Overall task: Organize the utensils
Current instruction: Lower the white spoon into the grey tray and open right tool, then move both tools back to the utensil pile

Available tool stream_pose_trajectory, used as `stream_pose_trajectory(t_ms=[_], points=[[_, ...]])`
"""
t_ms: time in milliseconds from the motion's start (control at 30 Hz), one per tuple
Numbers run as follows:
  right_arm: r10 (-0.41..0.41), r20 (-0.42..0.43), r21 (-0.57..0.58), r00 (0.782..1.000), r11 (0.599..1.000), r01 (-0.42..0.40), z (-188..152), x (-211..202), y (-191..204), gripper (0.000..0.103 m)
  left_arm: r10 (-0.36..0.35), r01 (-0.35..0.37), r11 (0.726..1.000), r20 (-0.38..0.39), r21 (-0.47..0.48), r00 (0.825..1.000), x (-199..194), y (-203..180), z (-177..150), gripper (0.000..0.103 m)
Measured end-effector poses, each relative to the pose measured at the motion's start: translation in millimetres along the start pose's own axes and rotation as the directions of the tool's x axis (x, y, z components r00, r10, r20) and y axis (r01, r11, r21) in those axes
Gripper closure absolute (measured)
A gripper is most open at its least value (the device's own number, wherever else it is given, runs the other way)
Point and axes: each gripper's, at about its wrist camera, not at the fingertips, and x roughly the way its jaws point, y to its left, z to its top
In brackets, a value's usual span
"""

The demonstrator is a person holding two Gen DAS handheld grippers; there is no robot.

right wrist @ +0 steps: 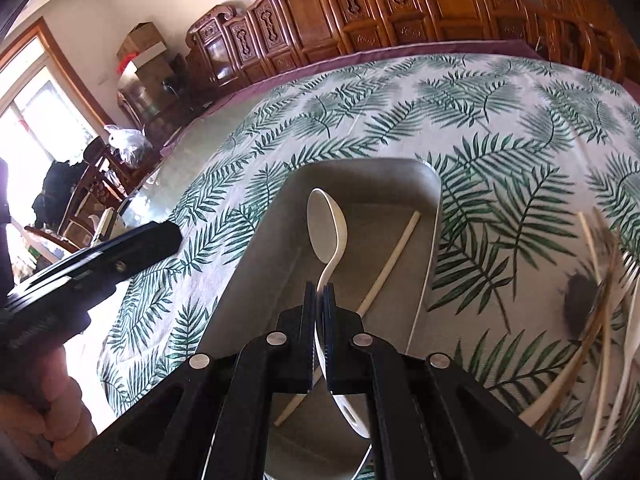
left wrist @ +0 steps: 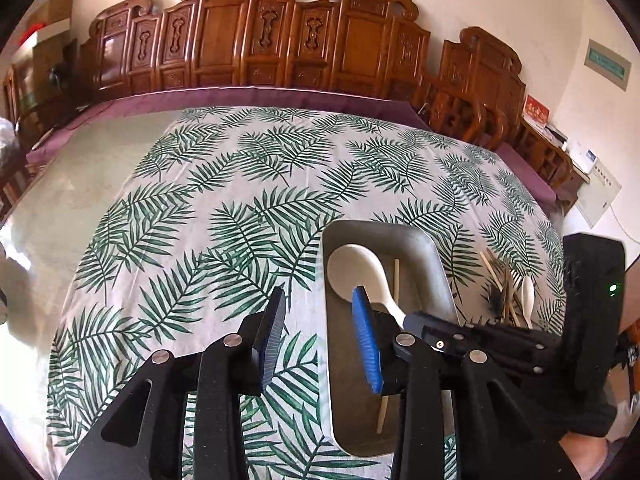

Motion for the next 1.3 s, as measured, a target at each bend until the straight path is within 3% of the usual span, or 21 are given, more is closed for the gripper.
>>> stream_pose_trajectory(t_ms=[233,400,533,600,700,767,867,1067,1300], points=[[0.035,-0.006,-0.01,0.999,0.999,-0.035,-4.2,0.3,2.0,0.095,0.005,-0.005,1.0,0.011,-0.008,1.0,-2.6,3.1,1.5,0.062],[0.04,0.028,-0.038,0.999,0.999,-0.039,-5.2,-24.0,-0.5,0.095,0.007,-0.007,1.0,0.018,0.001,1.0,-4.4,-1.3,0.2,0.059],[-0.001,0.087,-0.095,0.996,0.995,0.01,-9.1,-60.8,-8.3,0.095,-0.008,0.008,1.0,0.022,0.007,1.0,-5.6,-12.9,-1.5,0.048],[-0.039,0.117,-0.127,0.992,0.99,0.054,-11.1,-81.9,-18.5,0.095,-0.019,0.019,1.0,0.03,0.016,0.999,-6.8,-20.9,-2.0,0.036],[-0.095,0.153,-0.152,0.984,0.981,0.119,-14.2,-109.2,-38.8,0.095,-0.037,0.036,0.999,0.045,0.032,0.998,-9.1,-39.2,-1.2,0.032],[-0.132,0.17,-0.163,0.977,0.974,0.16,-15.3,-125.2,-54.1,0.095,-0.054,0.051,0.998,0.056,0.044,0.997,-11.2,-53.0,-2.1,0.032],[-0.181,0.19,-0.179,0.965,0.96,0.215,-18.2,-142.2,-79.1,0.081,-0.071,0.066,0.995,0.06,0.081,0.996,-12.7,-75.4,-6.2,0.031],[-0.269,0.175,-0.179,0.947,0.937,0.299,-33.5,-144.2,-128.5,0.081,-0.112,0.105,0.984,0.042,0.141,0.993,-9.5,-114.4,-19.2,0.031],[-0.236,0.102,-0.09,0.966,0.965,0.245,-53.3,-126.0,-166.0,0.081,-0.165,0.16,0.967,0.009,0.197,0.986,0.2,-150.3,-34.7,0.032]])
